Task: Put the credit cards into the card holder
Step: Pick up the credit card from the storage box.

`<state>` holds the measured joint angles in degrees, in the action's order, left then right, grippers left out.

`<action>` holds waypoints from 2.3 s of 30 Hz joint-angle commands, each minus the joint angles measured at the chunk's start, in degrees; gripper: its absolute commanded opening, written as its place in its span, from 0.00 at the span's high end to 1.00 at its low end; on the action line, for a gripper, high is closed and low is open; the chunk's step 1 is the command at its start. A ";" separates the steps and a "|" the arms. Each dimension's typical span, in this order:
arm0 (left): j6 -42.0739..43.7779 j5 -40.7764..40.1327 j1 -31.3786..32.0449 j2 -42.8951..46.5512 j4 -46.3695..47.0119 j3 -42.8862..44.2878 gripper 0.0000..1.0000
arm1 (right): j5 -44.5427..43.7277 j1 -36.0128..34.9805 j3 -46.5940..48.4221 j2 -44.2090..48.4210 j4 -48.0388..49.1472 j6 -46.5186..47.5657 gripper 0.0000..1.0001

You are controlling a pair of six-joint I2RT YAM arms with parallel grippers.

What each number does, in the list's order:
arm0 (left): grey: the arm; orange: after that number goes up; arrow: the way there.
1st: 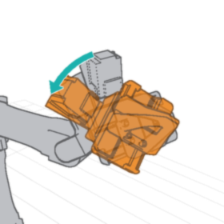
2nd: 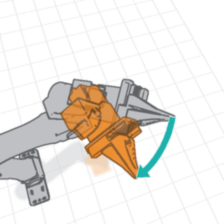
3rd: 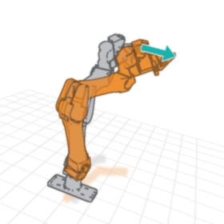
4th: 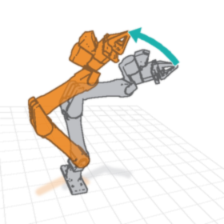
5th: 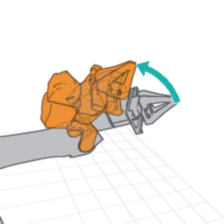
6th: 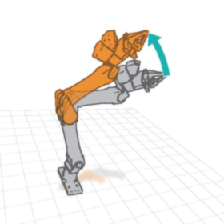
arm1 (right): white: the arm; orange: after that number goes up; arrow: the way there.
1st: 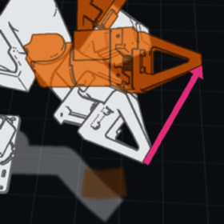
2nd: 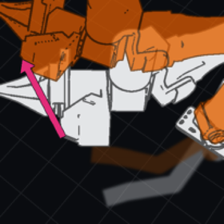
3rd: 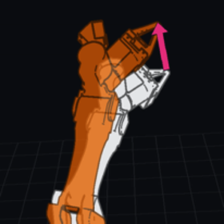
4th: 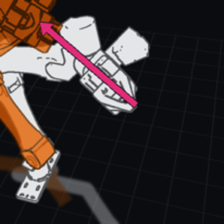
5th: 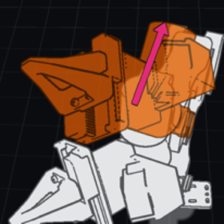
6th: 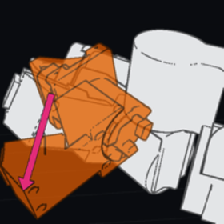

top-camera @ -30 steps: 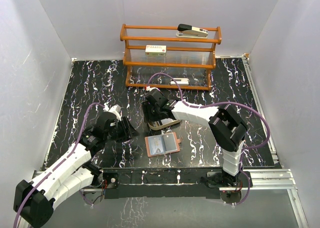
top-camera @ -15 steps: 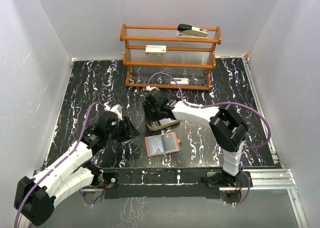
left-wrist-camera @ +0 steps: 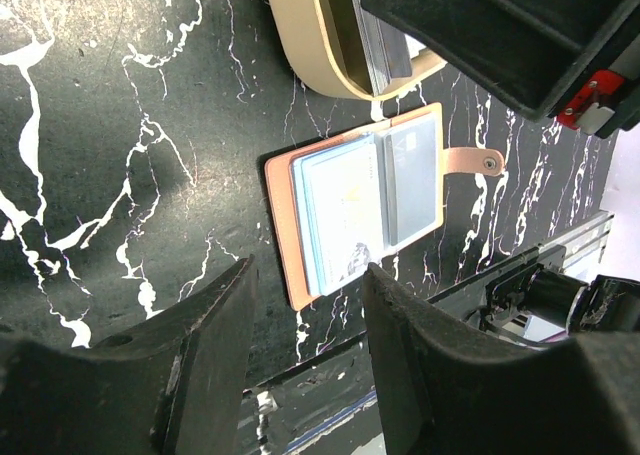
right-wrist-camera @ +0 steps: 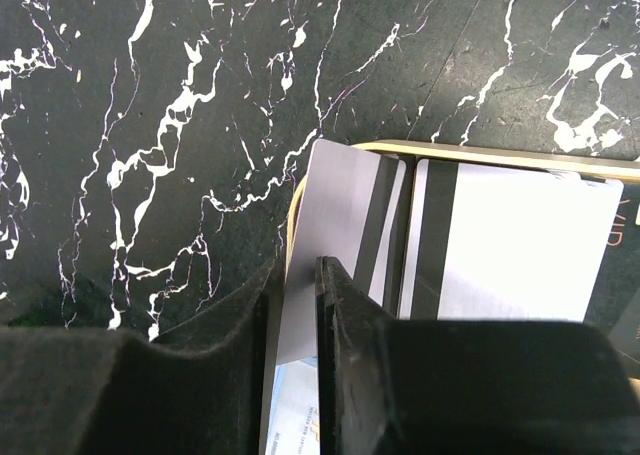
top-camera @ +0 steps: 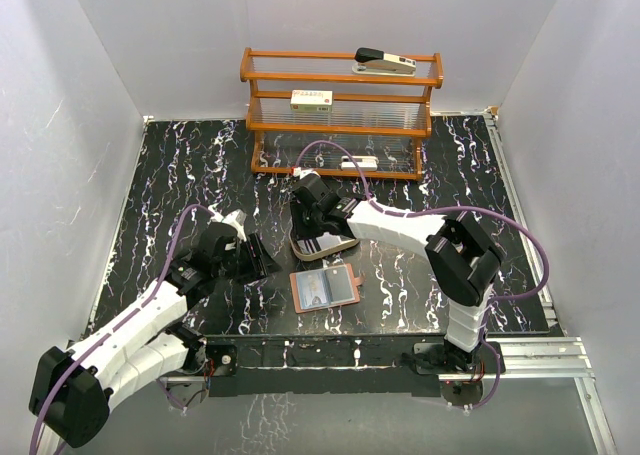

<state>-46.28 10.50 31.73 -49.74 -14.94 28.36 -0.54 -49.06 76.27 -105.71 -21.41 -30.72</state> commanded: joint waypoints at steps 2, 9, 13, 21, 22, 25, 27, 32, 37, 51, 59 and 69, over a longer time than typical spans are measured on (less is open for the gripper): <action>-0.02 0.57 0.23 0.41 0.43 -0.72 0.56 | -1.99 -0.34 -0.60 3.05 3.01 -0.14 0.88; -0.22 0.58 0.22 0.50 0.59 -0.94 0.56 | -4.16 -0.34 -0.71 3.70 1.90 0.09 0.98; 0.05 0.15 0.23 0.91 -0.32 -0.72 0.56 | -6.83 -0.34 -0.66 4.68 0.61 0.68 1.00; 0.07 -0.65 0.18 1.15 -0.98 0.18 0.55 | -8.94 -0.34 -0.10 5.56 -2.22 1.72 1.00; 0.05 -0.59 0.20 1.13 -1.04 0.54 0.55 | -9.10 -0.41 -0.01 5.60 -2.76 1.72 1.00; 0.71 0.43 0.19 1.13 -0.59 0.75 0.54 | -9.72 -0.42 -0.30 8.65 -4.35 1.63 1.00; 1.25 1.09 0.19 1.05 0.62 -0.11 0.54 | -10.55 -0.42 -1.20 10.41 -4.71 1.79 1.00; 2.73 3.13 0.26 2.53 2.68 -1.42 0.53 | -9.73 -0.42 -3.74 16.03 -4.90 2.14 1.00; 2.63 5.91 0.18 5.89 5.42 -1.21 0.51 | -5.71 -0.42 -7.93 22.57 -3.56 1.37 1.00; -10.42 14.20 0.23 9.95 16.60 -1.01 0.39 | 10.14 -0.48 -25.29 39.29 14.21 -12.87 1.00; -13.85 15.45 0.19 11.78 21.84 -1.50 0.35 | 18.02 -0.44 -31.94 43.23 25.84 -20.56 1.00; -16.94 15.44 0.18 13.92 27.75 -3.21 0.35 | 19.62 -0.44 -36.00 46.26 31.76 -24.88 1.00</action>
<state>-61.71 24.71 31.73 -36.97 8.73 25.76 18.22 -49.17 40.21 -62.76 3.79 -53.87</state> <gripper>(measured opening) 0.647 0.009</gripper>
